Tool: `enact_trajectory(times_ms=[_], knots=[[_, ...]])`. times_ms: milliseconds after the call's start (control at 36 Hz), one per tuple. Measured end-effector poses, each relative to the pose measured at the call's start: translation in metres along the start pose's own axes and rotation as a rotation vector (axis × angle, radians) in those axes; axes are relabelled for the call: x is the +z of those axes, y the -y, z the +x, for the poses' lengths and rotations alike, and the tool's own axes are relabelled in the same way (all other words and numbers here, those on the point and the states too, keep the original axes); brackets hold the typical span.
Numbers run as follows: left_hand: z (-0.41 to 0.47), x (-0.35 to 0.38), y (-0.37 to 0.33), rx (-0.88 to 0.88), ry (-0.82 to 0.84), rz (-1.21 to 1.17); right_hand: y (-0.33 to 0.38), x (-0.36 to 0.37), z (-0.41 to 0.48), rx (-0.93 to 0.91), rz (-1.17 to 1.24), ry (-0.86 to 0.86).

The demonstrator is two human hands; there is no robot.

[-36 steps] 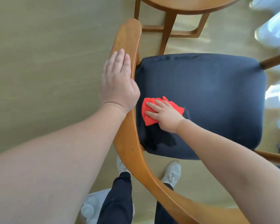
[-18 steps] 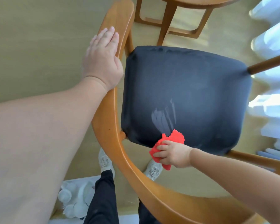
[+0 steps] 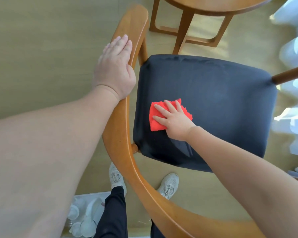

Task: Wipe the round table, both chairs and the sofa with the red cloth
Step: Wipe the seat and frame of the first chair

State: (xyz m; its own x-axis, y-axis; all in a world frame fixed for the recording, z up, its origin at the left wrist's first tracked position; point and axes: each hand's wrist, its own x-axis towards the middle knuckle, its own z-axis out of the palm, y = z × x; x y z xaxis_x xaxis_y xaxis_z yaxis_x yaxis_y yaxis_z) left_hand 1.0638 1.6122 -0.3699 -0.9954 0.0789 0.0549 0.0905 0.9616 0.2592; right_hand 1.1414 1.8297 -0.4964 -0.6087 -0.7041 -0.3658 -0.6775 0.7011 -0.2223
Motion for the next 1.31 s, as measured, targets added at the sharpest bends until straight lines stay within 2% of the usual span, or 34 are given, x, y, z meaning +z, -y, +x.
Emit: enact_trajectory(times_ms=[56, 111, 472, 583, 639, 806, 917, 1000, 1139, 1278, 1306], knots=[[0.0, 0.001, 0.0, 0.005, -0.001, -0.01, 0.002, 0.009, -0.007, 0.071, 0.011, 0.06], [0.0, 0.001, 0.001, 0.008, -0.003, -0.014, 0.006, 0.017, -0.019, 0.064, 0.011, 0.078], [-0.003, -0.003, -0.001, 0.002, 0.029, -0.018, 0.012, 0.056, -0.131, -0.197, -0.149, 0.277], [-0.002, -0.005, -0.001, 0.002, 0.041, -0.016, 0.004, 0.052, -0.136, -0.213, -0.079, 0.318], [-0.002, -0.005, -0.002, 0.002, 0.048, -0.007, -0.001, 0.042, -0.129, -0.205, -0.021, 0.256], [-0.002, -0.005, -0.003, -0.004, 0.045, 0.0, -0.048, 0.006, -0.079, -0.012, 0.077, 0.057], [-0.003, -0.004, -0.002, -0.002, 0.044, 0.002, -0.061, -0.015, -0.044, 0.17, 0.107, 0.092], [-0.003, -0.003, -0.001, -0.002, 0.042, -0.001, -0.057, -0.002, -0.043, 0.29, 0.105, 0.158], [-0.004, -0.003, -0.001, 0.005, 0.046, -0.002, -0.019, 0.045, -0.092, 0.292, 0.145, 0.206], [-0.004, -0.003, -0.001, 0.01, 0.039, -0.027, 0.023, 0.052, -0.132, 0.333, 0.188, 0.319], [-0.004, -0.003, -0.001, 0.014, 0.044, -0.026, 0.026, 0.048, -0.135, 0.352, 0.206, 0.391]])
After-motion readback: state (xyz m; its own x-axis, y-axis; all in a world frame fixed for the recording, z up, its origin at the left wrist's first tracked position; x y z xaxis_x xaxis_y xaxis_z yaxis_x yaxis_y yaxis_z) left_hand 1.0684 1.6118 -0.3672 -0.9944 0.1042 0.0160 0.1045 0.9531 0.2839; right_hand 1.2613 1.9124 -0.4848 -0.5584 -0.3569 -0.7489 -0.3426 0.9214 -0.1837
